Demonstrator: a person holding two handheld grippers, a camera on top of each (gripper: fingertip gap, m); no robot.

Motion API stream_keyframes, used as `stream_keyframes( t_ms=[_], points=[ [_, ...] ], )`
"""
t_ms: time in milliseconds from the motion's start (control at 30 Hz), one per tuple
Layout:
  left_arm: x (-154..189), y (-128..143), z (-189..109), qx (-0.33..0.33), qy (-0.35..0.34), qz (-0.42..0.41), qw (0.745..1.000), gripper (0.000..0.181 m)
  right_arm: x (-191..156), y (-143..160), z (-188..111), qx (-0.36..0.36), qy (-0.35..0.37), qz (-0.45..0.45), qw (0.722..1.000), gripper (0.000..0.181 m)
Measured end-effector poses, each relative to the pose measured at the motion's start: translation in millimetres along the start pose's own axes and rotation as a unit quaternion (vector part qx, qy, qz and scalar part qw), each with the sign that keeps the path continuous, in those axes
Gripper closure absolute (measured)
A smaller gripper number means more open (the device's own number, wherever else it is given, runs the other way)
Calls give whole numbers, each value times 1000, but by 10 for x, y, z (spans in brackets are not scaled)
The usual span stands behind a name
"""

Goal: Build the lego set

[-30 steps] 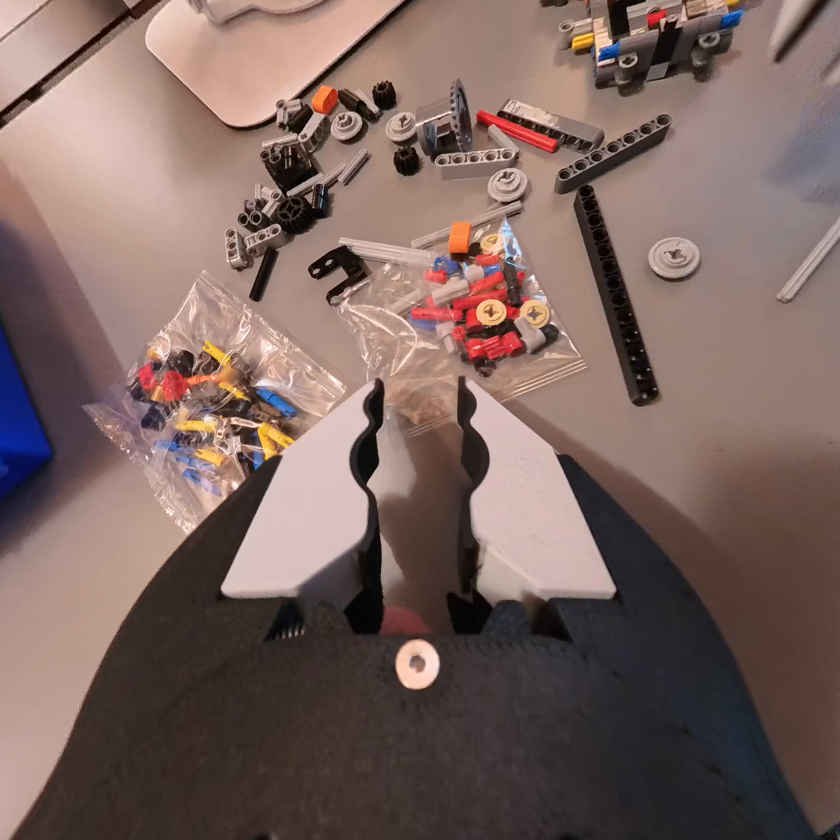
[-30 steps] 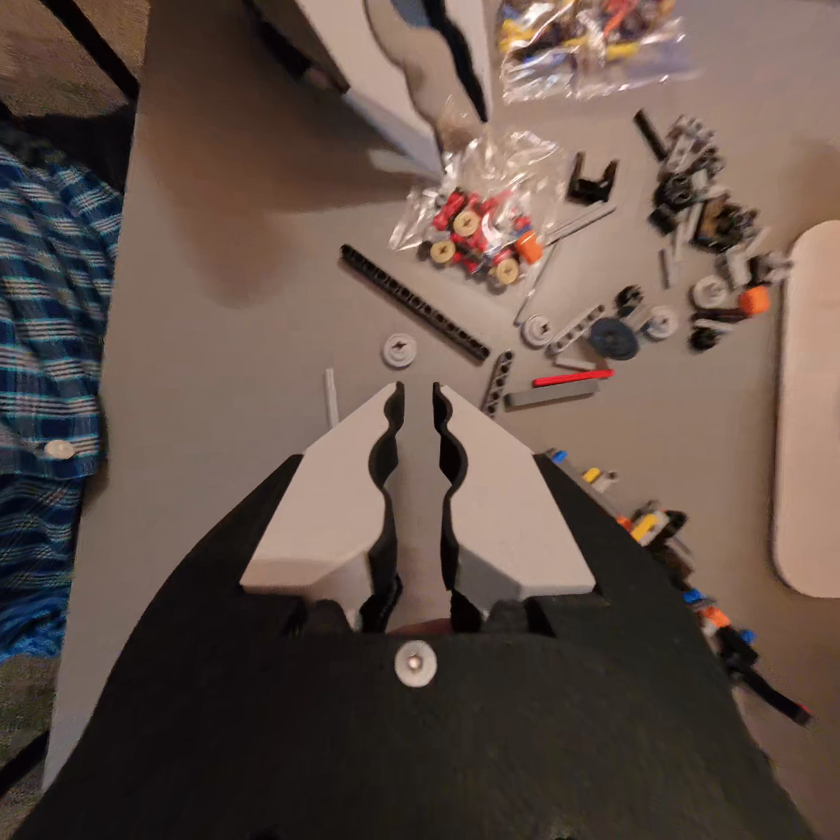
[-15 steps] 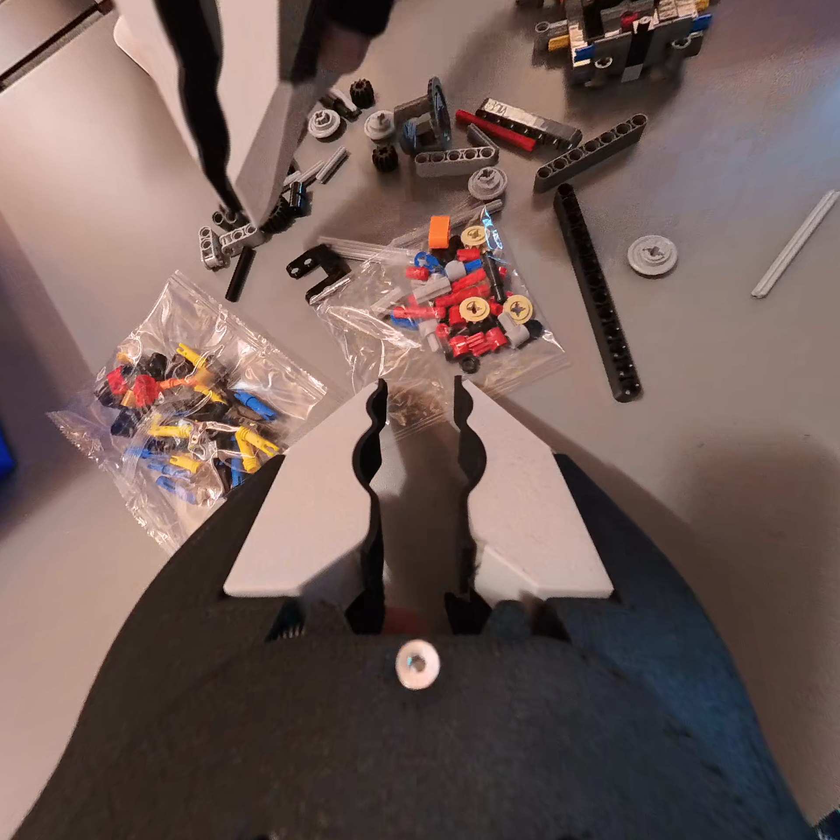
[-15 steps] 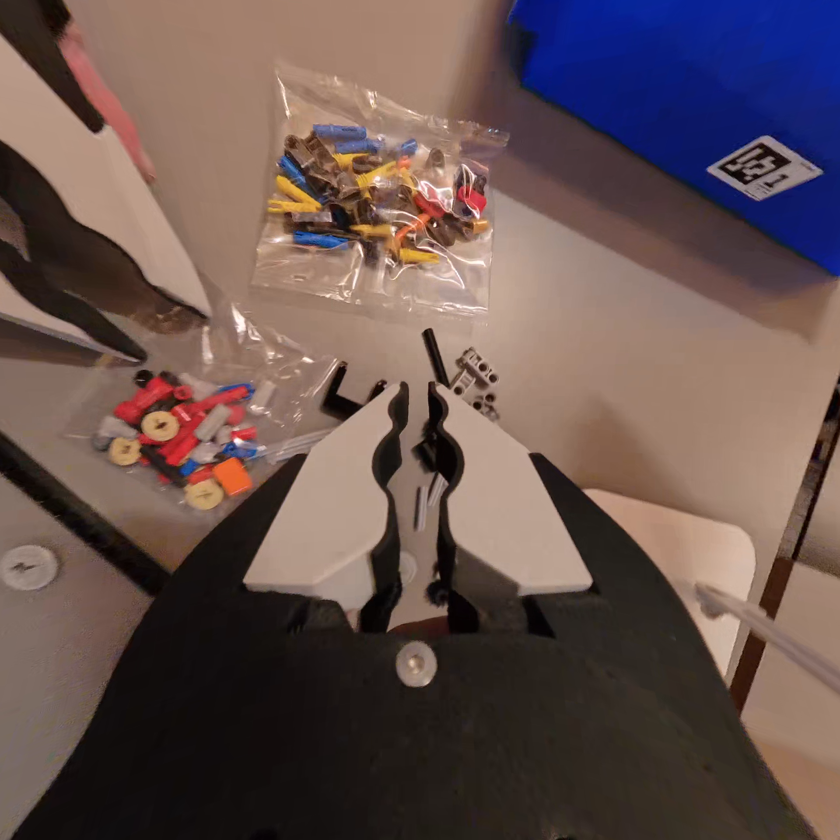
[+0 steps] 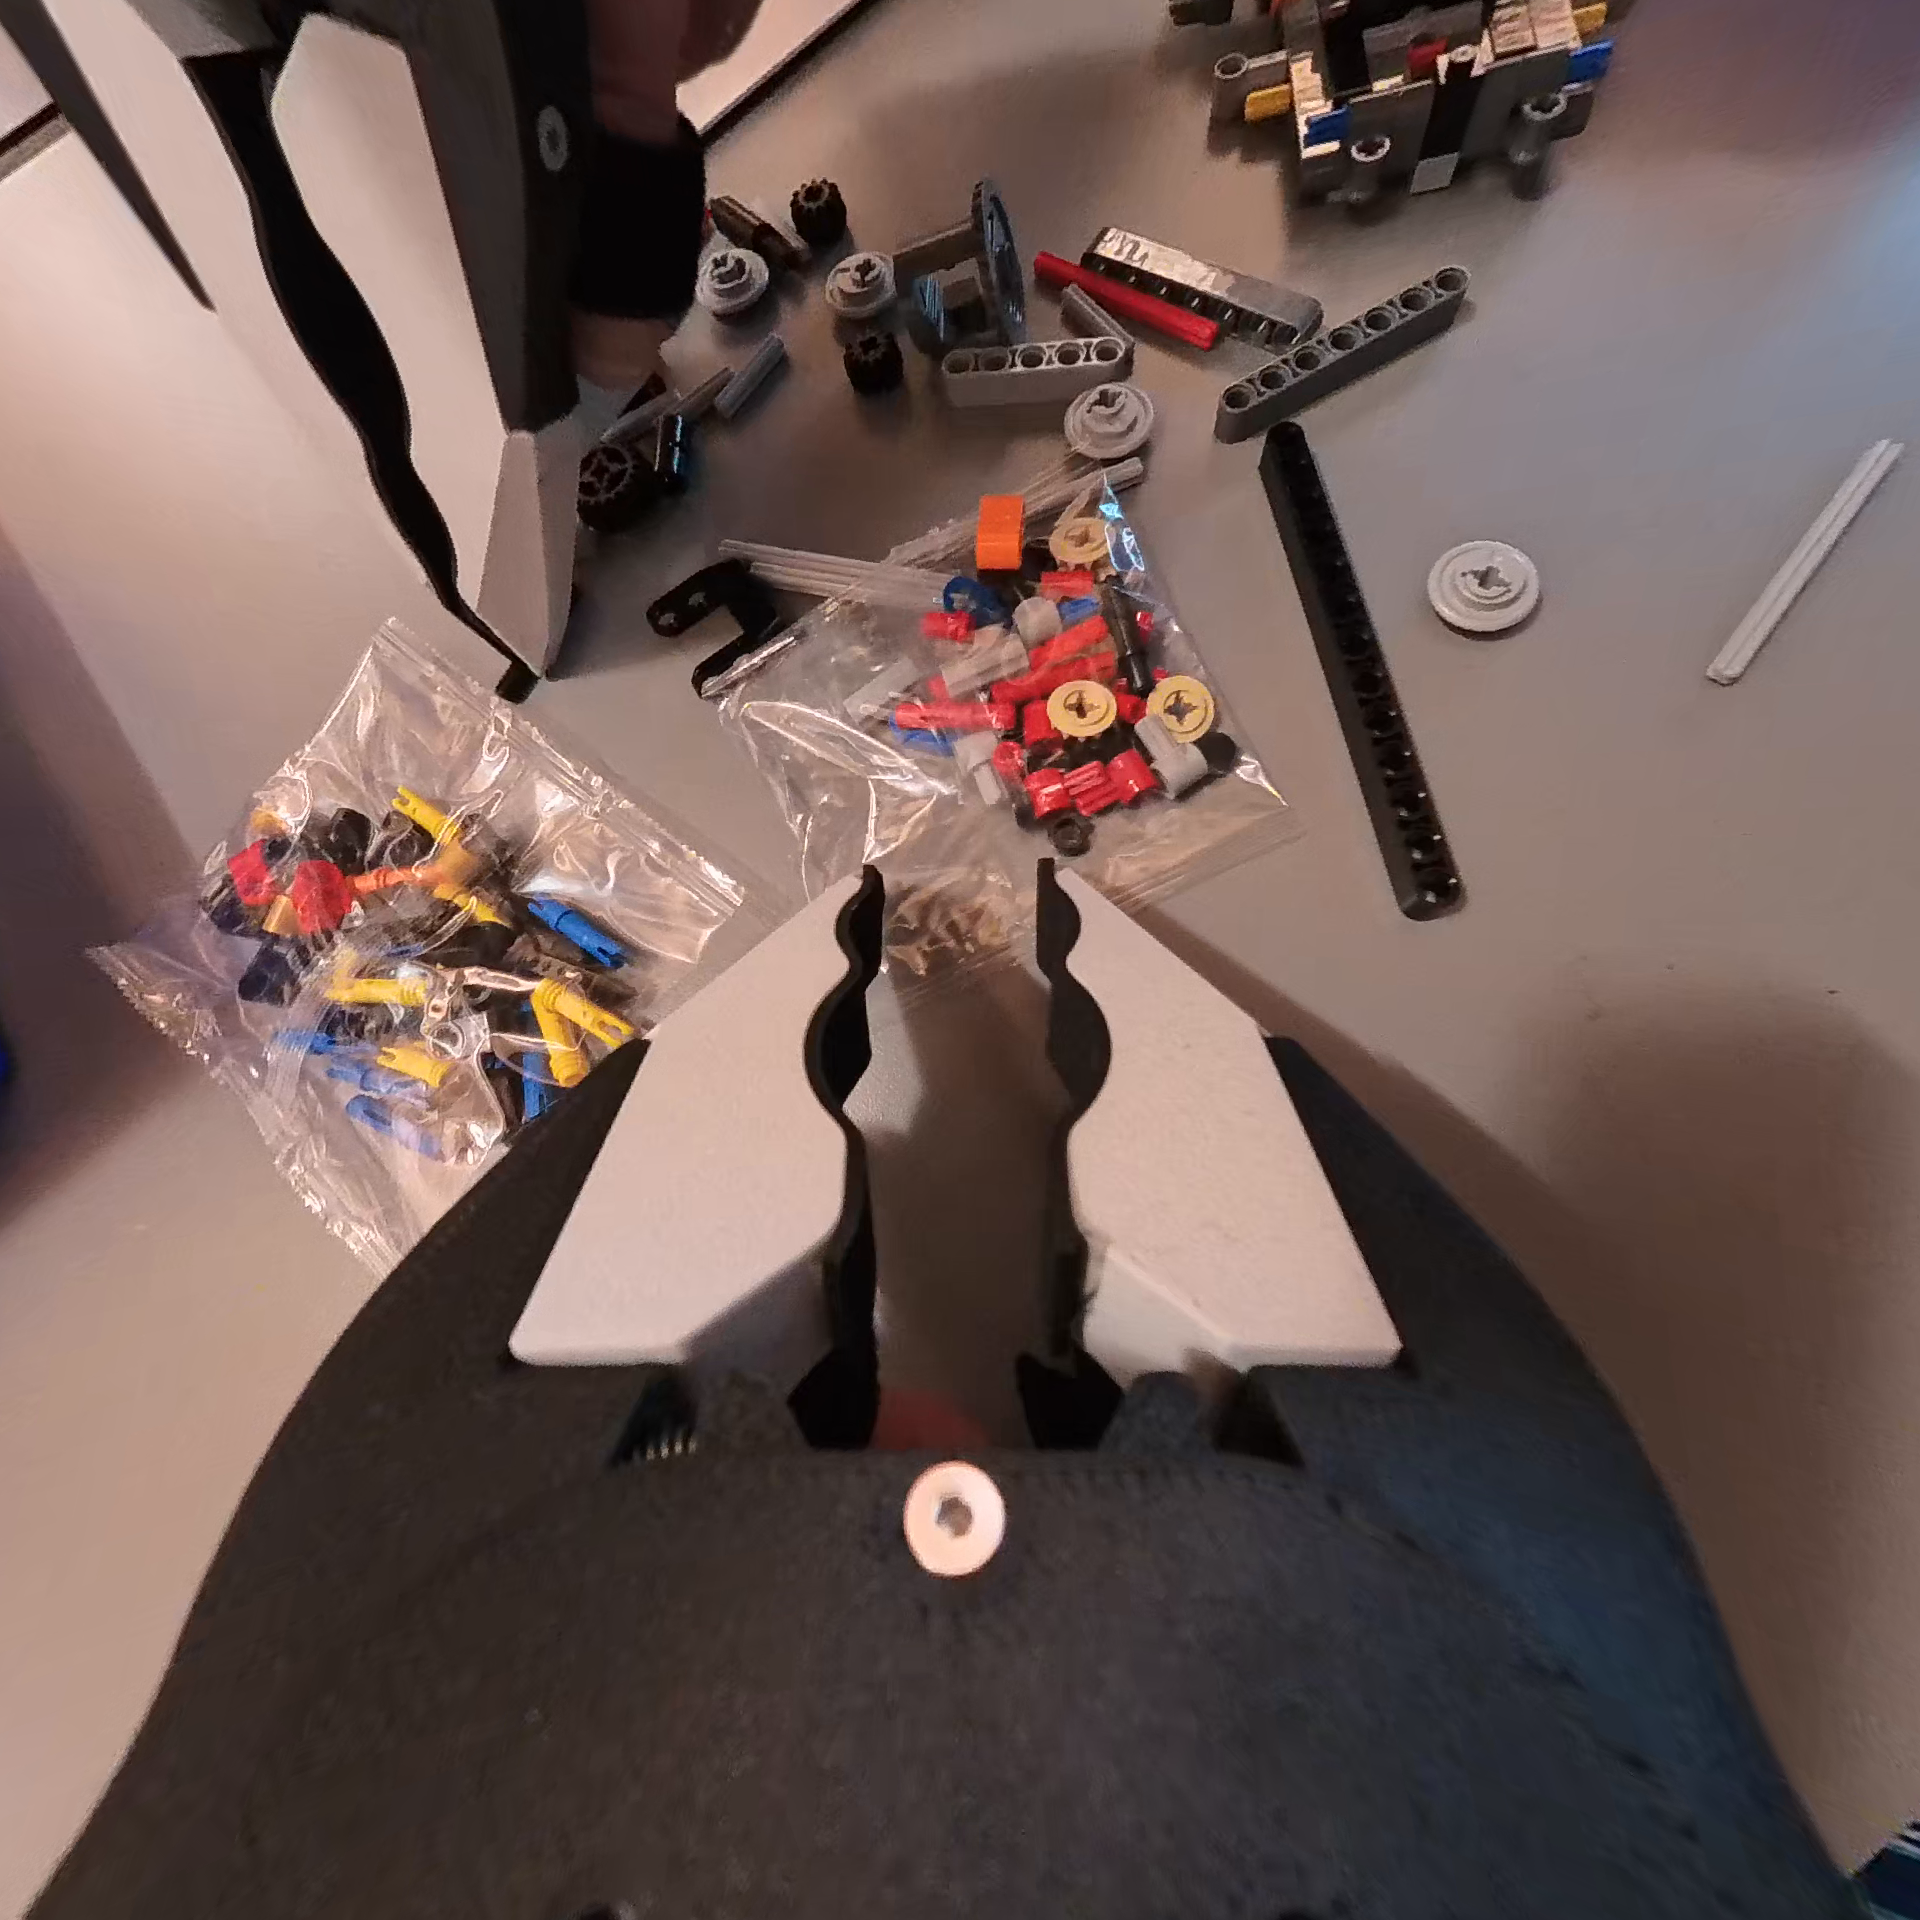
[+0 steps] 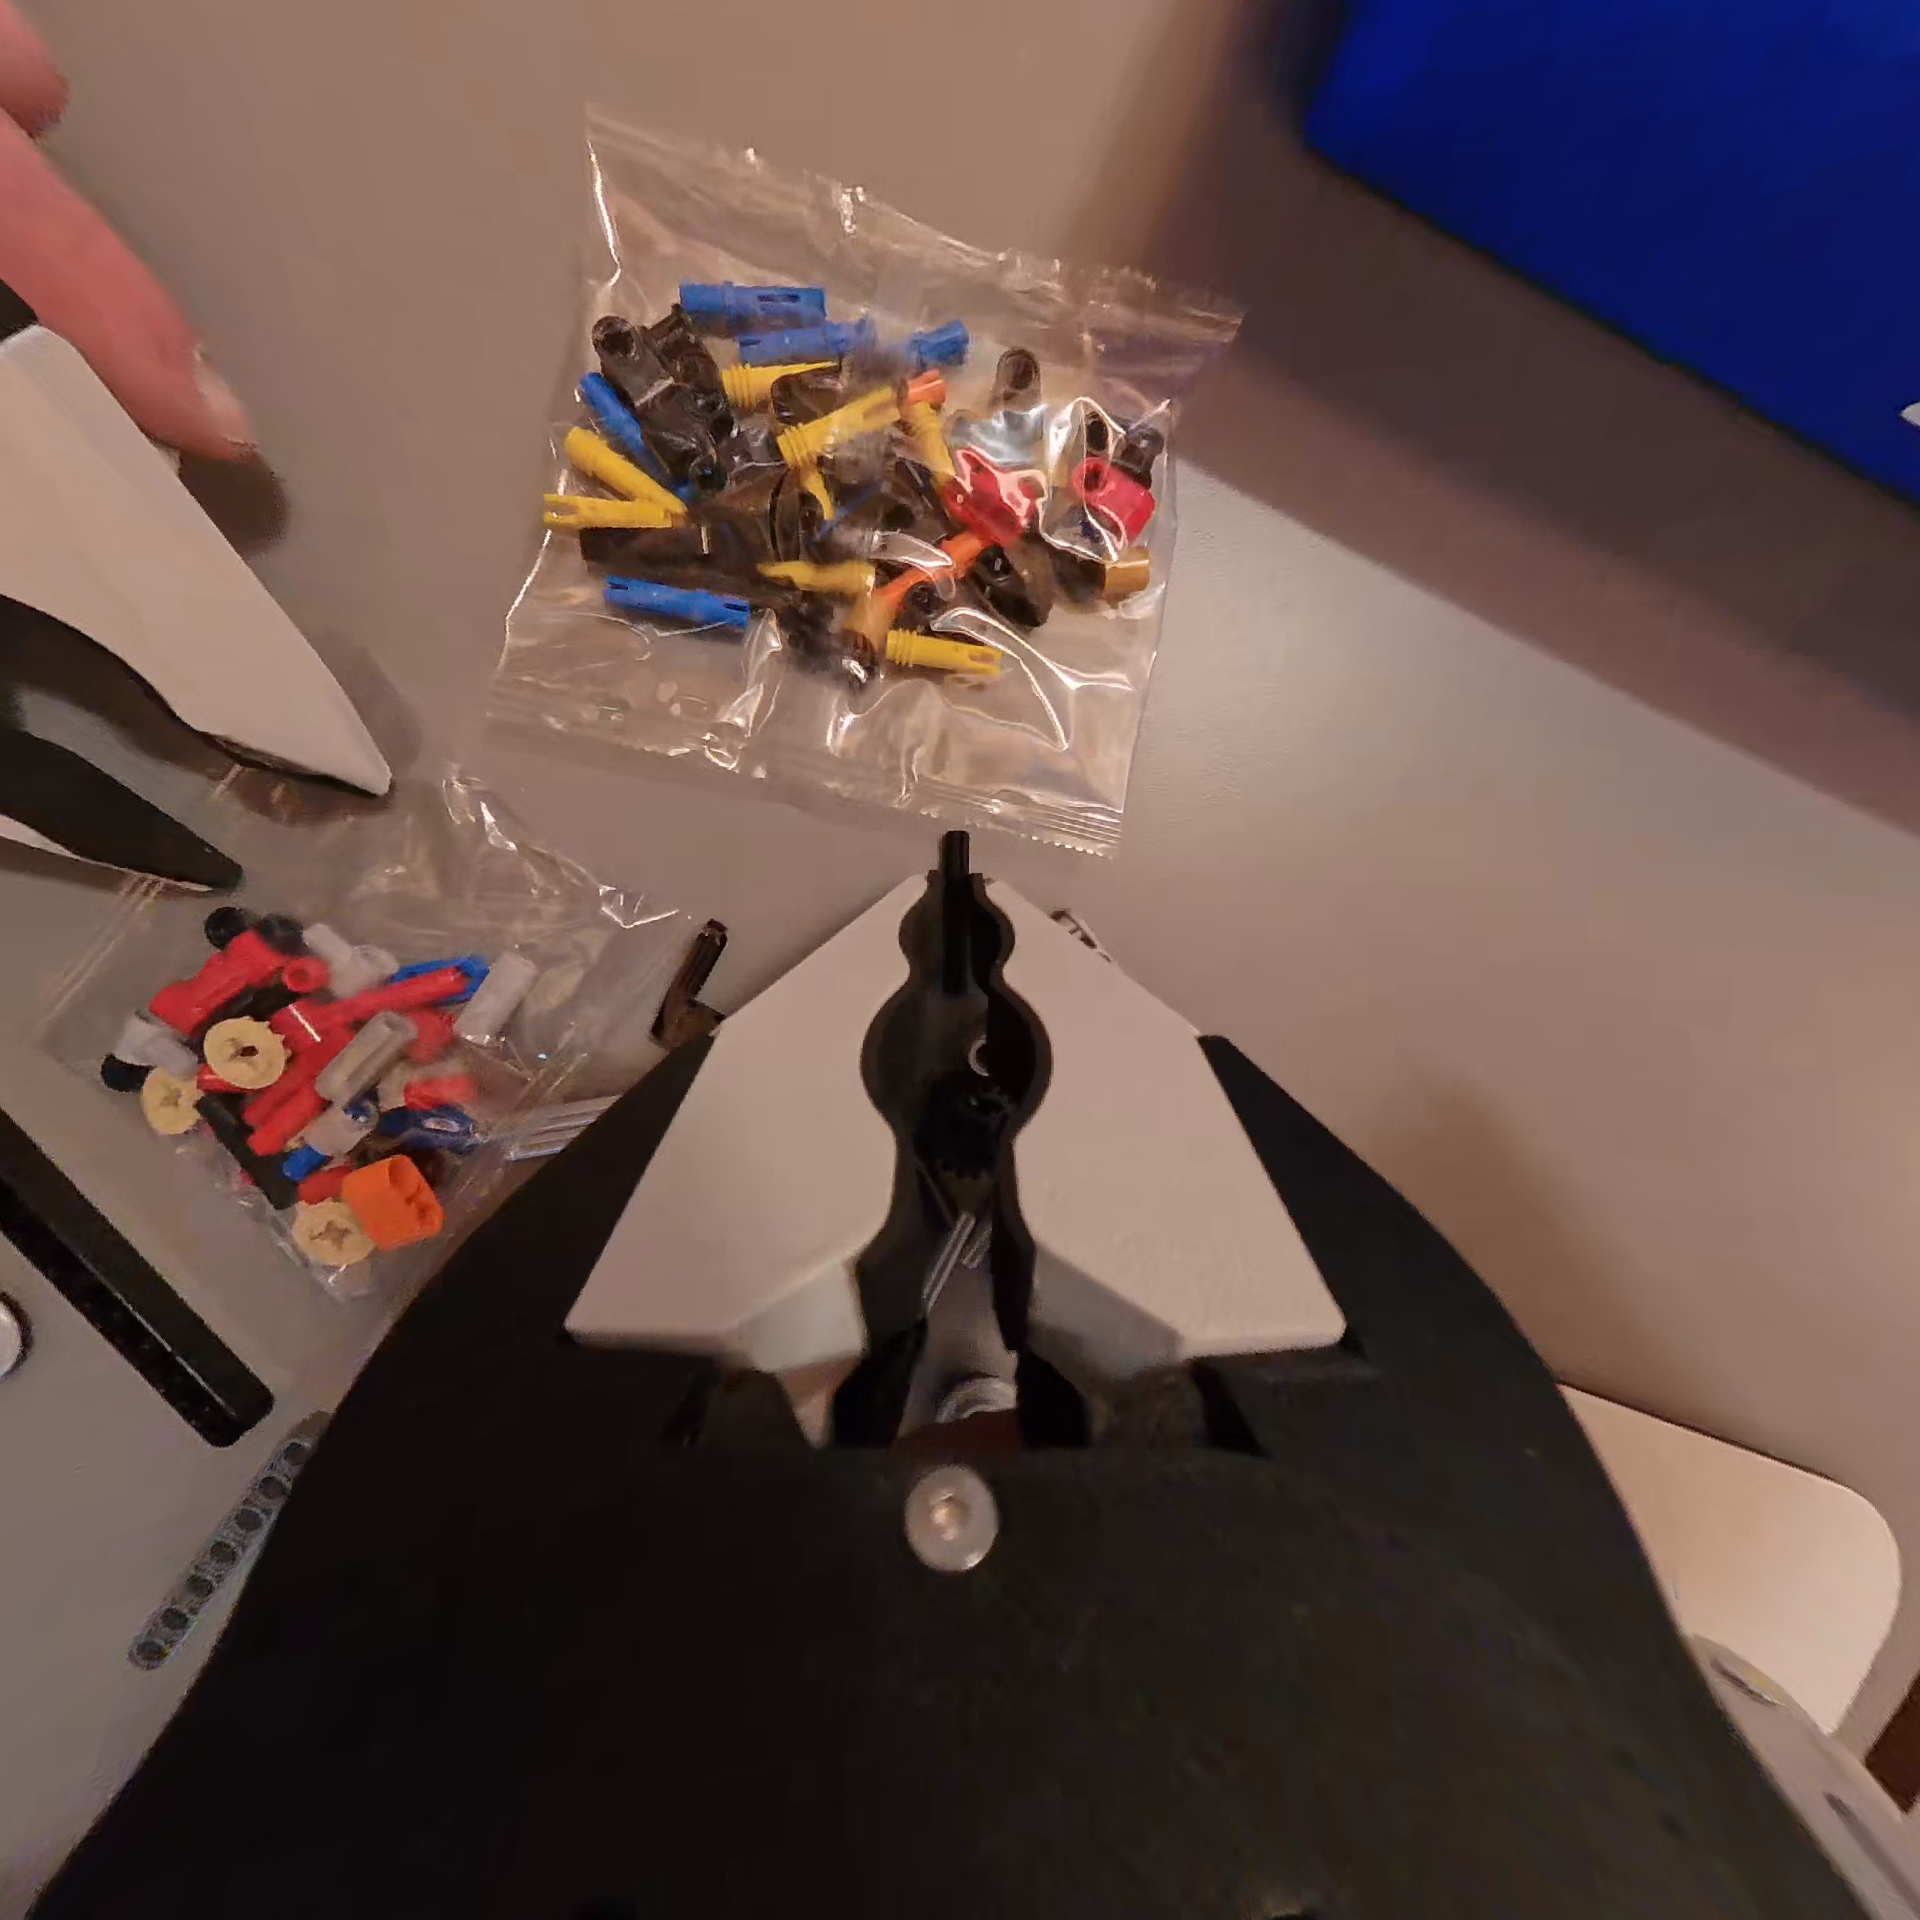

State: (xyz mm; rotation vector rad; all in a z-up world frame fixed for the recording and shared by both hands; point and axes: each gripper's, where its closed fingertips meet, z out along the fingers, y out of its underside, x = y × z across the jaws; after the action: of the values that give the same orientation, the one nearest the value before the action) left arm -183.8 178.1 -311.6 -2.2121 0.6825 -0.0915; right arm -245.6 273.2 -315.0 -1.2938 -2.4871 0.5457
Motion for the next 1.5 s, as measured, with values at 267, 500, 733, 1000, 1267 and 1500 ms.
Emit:
stream_keyframes(
  t_ms=[267, 500, 733, 1000, 1267, 1500],
  points=[
    [-3, -6, 5, 0, -1, -4, 1000, 153, -86, -34, -154, 32, -3, 32, 999, 181],
    [-10, -7, 8, -1, -1, -7, 1000, 152, -350, -138, -740, 81, 24, 38, 996, 181],
    [-14, -8, 8, 0, -4, -5, 1000, 151, -1031, 170, -1163, 78, 27, 45, 996, 181],
    [-34, -7, 13, -1, -10, -7, 1000, 152, -1809, 605, -974, 41, -6, 95, 995, 181],
    [-42, -11, 17, -1, -16, -6, 1000, 153, -2034, 749, -727, 21, -23, 126, 992, 181],
    [-41, -6, 11, -1, -15, -5, 1000, 153, -2047, 706, -551, 18, -15, 129, 991, 181]
  ],
)
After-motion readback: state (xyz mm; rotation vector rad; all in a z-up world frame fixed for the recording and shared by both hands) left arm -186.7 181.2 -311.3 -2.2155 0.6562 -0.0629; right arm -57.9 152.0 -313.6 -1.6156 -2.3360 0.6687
